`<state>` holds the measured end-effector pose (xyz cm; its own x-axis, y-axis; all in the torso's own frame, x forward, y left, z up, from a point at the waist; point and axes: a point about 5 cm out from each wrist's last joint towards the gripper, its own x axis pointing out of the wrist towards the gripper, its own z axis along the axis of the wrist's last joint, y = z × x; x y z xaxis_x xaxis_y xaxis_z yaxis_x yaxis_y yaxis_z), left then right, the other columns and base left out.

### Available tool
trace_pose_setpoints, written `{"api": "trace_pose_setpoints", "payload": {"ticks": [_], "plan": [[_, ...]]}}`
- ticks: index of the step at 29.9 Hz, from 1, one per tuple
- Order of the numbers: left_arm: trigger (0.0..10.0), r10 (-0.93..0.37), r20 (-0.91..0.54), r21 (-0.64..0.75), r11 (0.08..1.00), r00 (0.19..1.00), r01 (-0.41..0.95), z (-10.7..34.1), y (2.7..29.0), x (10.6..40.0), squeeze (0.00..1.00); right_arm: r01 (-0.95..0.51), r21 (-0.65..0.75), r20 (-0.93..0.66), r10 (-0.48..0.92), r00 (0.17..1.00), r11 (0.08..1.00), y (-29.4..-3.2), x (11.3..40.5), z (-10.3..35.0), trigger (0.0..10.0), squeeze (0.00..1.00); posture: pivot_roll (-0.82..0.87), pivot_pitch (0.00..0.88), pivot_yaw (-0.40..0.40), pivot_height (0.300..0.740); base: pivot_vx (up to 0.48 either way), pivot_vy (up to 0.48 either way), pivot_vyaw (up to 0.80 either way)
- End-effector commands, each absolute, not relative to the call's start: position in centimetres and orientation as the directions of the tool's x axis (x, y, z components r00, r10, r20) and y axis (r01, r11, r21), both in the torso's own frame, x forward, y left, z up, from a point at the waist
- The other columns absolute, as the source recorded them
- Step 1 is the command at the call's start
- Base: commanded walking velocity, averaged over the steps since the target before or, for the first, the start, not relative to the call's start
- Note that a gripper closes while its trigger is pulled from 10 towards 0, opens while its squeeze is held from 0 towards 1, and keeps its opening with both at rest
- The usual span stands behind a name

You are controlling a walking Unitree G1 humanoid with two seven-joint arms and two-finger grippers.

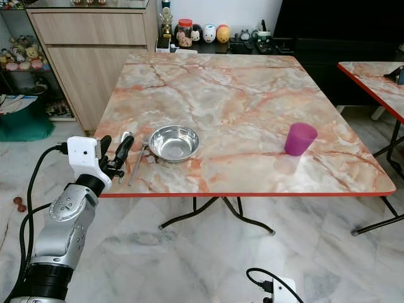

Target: Setting the table

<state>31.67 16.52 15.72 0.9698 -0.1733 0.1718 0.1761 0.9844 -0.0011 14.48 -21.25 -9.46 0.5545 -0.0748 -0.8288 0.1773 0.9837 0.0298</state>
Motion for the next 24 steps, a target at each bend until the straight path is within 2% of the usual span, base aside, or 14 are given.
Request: {"api": "trace_pose_setpoints", "payload": {"ticks": [1, 24], "plan": [[10.0, -0.194, 0.196, 0.000, 0.980, 0.961, 0.198, 16.31, 15.96, 31.63, 0.00, 0.175, 0.021, -0.835, -0.079, 0.545, 0.984, -21.57, 14.35, -9.47, 10.0, 0.00, 0.06, 0.000, -0.041, 0.740, 0.000, 0.000, 0.00], [10.0, -0.198, 0.200, 0.003, 0.980, 0.960, 0.201, 16.34, 15.86, 31.61, 0.00, 0.169, 0.019, -0.835, -0.078, 0.545, 0.985, -21.54, 14.40, -9.46, 10.0, 0.00, 0.06, 0.000, -0.037, 0.740, 0.268, 0.000, 0.00]]}}
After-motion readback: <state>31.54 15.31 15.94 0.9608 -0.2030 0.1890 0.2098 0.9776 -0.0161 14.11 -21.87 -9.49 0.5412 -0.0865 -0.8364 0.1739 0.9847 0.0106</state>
